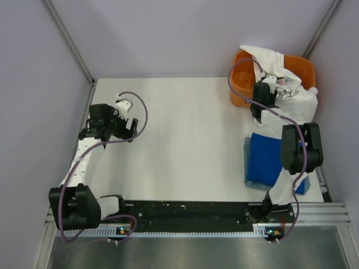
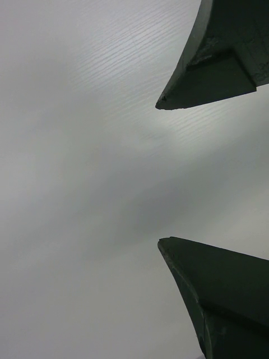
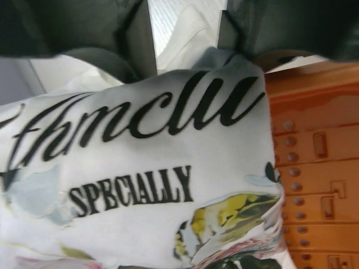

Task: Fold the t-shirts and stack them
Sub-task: Grab crumpled tshirt from bin with the right arm, then move the tshirt to the center of the board

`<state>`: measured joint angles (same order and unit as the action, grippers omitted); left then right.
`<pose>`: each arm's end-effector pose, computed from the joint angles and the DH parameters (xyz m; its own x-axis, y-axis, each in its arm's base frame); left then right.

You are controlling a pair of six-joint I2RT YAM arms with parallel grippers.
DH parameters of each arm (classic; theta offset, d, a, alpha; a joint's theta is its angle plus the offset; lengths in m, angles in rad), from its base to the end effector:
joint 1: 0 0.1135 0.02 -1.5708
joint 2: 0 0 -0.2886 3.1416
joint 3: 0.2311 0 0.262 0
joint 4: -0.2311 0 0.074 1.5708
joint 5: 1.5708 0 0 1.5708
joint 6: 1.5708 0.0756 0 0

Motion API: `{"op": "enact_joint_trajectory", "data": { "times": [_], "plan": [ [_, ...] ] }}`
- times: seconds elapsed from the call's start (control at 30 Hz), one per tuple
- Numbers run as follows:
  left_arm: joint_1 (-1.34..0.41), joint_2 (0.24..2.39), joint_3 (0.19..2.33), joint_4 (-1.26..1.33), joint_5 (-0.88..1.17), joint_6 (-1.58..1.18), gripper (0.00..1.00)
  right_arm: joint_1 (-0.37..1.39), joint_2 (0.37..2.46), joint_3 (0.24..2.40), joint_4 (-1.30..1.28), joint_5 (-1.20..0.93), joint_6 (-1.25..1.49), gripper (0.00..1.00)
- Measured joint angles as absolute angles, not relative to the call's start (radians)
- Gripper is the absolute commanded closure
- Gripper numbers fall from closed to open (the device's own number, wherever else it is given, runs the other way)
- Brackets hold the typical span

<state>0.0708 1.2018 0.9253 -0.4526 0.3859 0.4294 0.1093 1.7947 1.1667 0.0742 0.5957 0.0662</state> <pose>0.2864 -0.0082 0.2748 -0.5149 0.3502 -0.7825 0.4717 0.8779 0.0825 0.4439 0.0060 0.2218 -0.4962 0.0006 -0.8682 0.4178 0.8767 -0.2382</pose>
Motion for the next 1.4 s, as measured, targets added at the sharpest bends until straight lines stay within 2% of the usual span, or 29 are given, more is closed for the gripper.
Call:
{"op": "enact_joint_trajectory", "data": {
  "times": [0.07, 0.27, 0.6, 0.73, 0.93, 1.1, 1.27, 1.4],
  "plan": [
    [0.071, 1.209, 0.925, -0.454, 0.386, 0.431, 0.01, 0.107, 1.794, 1.167, 0.084, 0.640, 0.080, 1.00],
    [0.071, 1.218, 0.925, -0.456, 0.392, 0.438, 0.01, 0.091, 1.729, 1.131, 0.093, 0.705, 0.105, 1.00],
    [0.071, 1.222, 0.925, -0.457, 0.408, 0.441, 0.01, 0.057, 1.215, 1.108, 0.164, 0.647, -0.022, 1.00],
    [0.071, 1.222, 0.925, -0.457, 0.415, 0.441, 0.01, 0.057, 1.137, 1.257, 0.201, 0.540, -0.098, 1.00],
    [0.070, 1.221, 0.925, -0.457, 0.399, 0.438, 0.01, 0.126, 1.333, 1.852, 0.070, 0.181, -0.102, 1.00],
    [0.072, 1.215, 0.925, -0.456, 0.314, 0.410, 0.01, 0.397, 1.520, 2.245, -0.078, -0.207, -0.110, 1.00],
    [0.082, 1.198, 0.925, -0.443, 0.215, 0.386, 0.01, 0.653, 1.584, 2.237, -0.127, -0.532, -0.096, 1.00],
    [0.097, 1.185, 0.926, -0.418, 0.117, 0.374, 0.01, 0.700, 1.594, 2.129, -0.113, -0.667, -0.015, 1.00]
  ]
}}
